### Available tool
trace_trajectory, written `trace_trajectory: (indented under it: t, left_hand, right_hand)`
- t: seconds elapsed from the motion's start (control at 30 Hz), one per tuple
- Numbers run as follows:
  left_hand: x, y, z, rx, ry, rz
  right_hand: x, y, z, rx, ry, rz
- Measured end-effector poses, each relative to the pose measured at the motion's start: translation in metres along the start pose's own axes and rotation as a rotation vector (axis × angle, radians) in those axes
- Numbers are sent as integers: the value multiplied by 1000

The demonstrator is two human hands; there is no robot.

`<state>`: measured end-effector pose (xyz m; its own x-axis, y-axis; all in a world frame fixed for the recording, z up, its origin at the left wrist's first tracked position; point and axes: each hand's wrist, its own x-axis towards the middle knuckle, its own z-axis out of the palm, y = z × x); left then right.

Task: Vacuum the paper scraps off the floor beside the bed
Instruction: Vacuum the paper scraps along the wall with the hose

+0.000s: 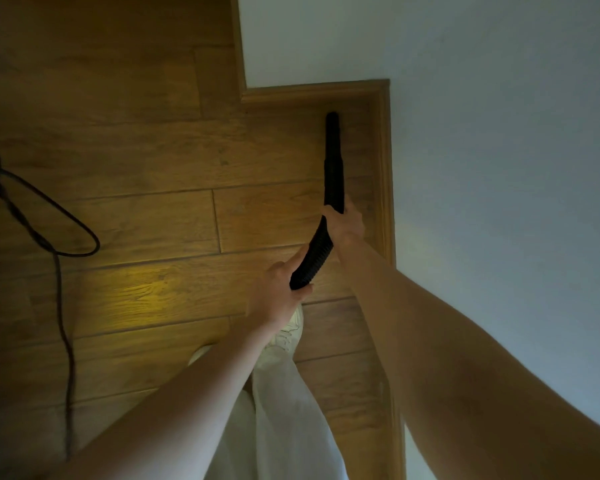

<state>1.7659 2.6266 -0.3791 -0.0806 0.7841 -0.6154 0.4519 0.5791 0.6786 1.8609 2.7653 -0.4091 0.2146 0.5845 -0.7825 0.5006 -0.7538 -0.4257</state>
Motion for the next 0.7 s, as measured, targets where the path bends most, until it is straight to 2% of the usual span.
trace_trajectory:
  t: [0.27, 0.43, 0.6, 0.7]
  left_hand:
    - [-12, -11, -13, 40, 49, 16]
    - [-15, -14, -29, 46, 75, 11]
    - [-40, 4, -24, 52, 72, 57]
    - [-72, 18, -23, 45, 78, 69]
  right_hand:
    - [-8, -1, 17, -20, -87, -23]
    - [-16, -11, 31, -34, -65, -89]
    - [-46, -8, 8, 16, -38, -71]
    - [-79, -8, -13, 27, -77, -97]
